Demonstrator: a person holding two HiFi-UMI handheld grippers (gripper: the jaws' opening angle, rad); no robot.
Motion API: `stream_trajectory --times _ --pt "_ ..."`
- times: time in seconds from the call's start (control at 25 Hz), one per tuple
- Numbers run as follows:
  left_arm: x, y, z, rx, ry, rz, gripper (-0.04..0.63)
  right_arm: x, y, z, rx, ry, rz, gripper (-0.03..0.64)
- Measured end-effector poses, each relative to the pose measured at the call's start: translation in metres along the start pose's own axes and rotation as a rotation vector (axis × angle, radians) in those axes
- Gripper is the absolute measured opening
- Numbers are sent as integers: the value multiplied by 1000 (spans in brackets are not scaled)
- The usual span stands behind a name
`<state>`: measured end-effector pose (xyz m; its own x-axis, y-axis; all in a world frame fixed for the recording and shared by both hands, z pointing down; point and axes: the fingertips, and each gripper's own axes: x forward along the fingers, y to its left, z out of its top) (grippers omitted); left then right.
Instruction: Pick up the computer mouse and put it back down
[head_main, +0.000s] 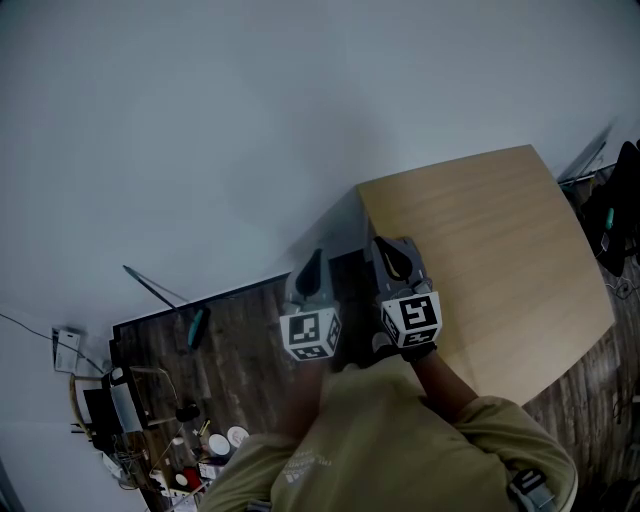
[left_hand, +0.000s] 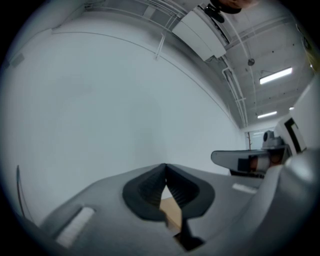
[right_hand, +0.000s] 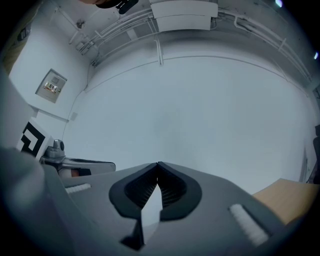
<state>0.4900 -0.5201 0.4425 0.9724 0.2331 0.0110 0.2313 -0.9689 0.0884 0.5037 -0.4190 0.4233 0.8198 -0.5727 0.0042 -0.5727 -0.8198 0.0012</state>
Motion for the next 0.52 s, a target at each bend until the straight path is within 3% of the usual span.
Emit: stream_trajectory --times 0.52 --pt "-27 3 -5 -22 3 -11 -3 -26 23 18 1 -37 -22 8"
